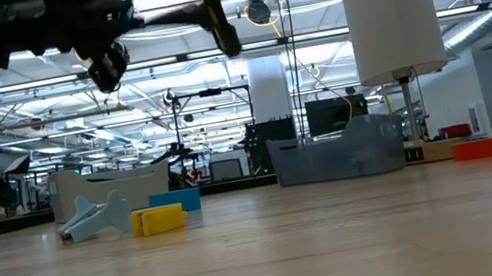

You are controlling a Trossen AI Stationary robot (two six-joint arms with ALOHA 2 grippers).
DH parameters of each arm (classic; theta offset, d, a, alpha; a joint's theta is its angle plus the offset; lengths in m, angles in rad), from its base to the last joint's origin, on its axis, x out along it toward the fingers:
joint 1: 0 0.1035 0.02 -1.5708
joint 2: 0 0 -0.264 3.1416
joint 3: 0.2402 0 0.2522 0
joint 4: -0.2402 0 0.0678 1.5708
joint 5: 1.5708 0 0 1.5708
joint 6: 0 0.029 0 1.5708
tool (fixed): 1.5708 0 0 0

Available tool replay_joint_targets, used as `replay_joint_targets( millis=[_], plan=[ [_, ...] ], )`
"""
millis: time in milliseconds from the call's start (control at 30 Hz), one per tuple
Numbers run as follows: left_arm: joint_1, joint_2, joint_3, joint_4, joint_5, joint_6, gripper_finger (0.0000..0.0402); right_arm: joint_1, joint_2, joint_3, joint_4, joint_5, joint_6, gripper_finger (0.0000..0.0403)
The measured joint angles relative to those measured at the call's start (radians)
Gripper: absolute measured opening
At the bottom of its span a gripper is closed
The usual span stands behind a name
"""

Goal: Pick and place Stapler, Stapler remover, tape
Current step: Put the blue stapler into the gray bin

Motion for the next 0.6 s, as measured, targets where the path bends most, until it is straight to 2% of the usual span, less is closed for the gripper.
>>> replay_joint_targets(
  millis=[167, 333, 433, 533, 600],
  plan=[
    [0.04, 0.0, 0.001, -0.21, -0.004, 0.03, 0.0056, 0.002, 0.0, -0.001, -0.115, -0.053, 0.038, 0.0152],
    [0.115, -0.03, 0.001, -0.369, -0.052, 0.079, 0.0053, 0.007, 0.0, -0.001, -0.119, -0.076, 0.039, 0.0149],
    [0.192, -0.071, 0.001, -0.439, -0.159, 0.097, 0.0056, 0.013, 0.0, -0.001, -0.121, -0.078, 0.04, 0.0146],
    [0.293, -0.103, 0.001, -0.48, -0.349, 0.111, 0.0064, 0.019, 0.0, -0.001, -0.116, -0.078, 0.044, 0.0144],
    [0.371, -0.106, 0.002, -0.478, -0.436, 0.113, 0.0065, 0.022, 0.0, -0.001, -0.114, -0.078, 0.047, 0.0144]
  ],
)
